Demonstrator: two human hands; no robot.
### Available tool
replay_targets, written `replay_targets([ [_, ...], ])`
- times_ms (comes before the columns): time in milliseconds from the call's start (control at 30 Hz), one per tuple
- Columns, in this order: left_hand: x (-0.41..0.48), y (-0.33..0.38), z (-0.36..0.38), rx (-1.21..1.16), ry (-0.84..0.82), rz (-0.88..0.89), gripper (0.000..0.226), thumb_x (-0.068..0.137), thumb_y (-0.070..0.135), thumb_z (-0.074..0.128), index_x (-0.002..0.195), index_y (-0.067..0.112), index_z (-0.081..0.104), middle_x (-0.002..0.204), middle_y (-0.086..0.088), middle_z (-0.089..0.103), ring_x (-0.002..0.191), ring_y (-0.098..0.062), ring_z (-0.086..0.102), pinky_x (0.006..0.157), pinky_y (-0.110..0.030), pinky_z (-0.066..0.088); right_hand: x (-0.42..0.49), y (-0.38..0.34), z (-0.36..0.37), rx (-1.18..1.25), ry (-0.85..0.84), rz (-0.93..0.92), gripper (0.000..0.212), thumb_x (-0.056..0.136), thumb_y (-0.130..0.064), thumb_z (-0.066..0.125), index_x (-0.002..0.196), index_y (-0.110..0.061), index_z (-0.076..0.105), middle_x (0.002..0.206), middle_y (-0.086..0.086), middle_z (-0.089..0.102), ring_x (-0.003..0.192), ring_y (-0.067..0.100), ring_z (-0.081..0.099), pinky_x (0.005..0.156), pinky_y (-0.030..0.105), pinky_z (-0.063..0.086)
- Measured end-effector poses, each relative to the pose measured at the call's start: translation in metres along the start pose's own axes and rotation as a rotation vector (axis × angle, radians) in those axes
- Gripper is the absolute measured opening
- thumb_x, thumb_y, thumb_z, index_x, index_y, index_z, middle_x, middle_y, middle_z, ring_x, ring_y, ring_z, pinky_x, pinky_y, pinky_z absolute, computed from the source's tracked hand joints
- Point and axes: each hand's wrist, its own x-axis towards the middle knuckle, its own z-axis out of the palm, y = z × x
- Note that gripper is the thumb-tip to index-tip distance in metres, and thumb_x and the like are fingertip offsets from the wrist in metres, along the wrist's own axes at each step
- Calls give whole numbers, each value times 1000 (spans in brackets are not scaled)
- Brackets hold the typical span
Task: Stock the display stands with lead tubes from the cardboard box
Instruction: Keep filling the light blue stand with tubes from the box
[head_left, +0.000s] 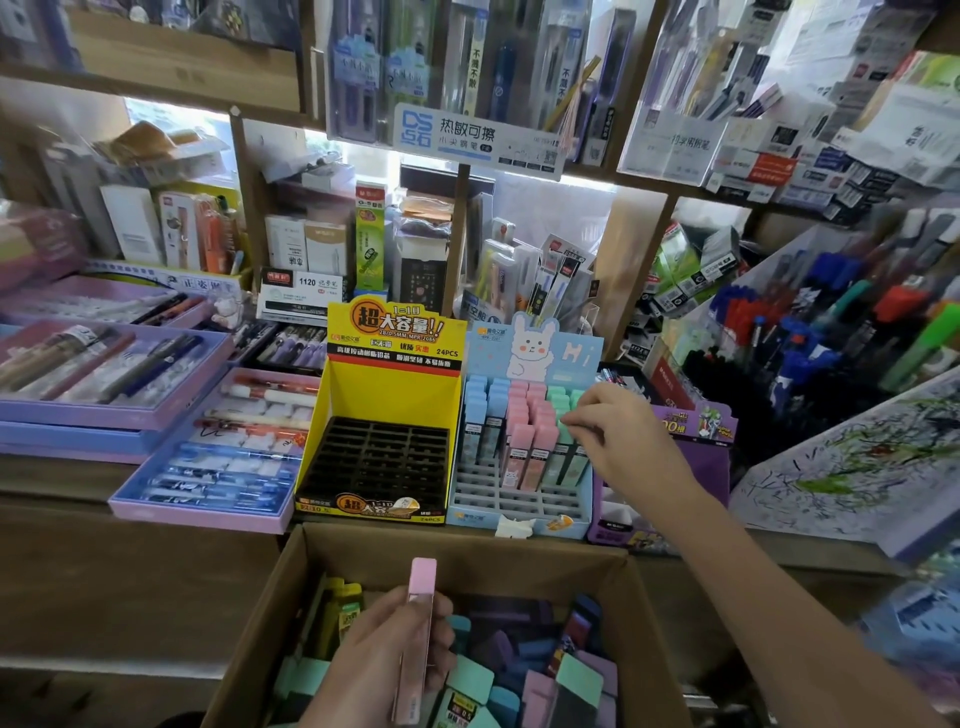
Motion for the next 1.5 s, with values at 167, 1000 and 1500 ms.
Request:
replay_targets([
  [167,0,9,1,50,21,67,25,98,8,58,91,-8,75,72,-18,60,62,-30,58,60,-35,48,-36,-17,1,211,157,62,10,92,-4,72,98,-11,76,87,-10,61,73,1,56,69,9,44],
  [1000,54,89,61,587,69,712,5,91,19,73,86,18,75,83,-6,75,76,-21,66,67,-28,54,-138,-4,95,473,-680,587,8,93,-28,72,98,-33,70,95,-12,73,90,2,68,80,21,55],
  [1500,80,81,86,929,54,871,23,90,17,75,81,38,70,78,26,72,77,5,67,71,-21,54,-140,-5,95,489,-668,580,11,95,-24,70,100,-34,70,97,-10,72,92,4,67,88,27,57],
])
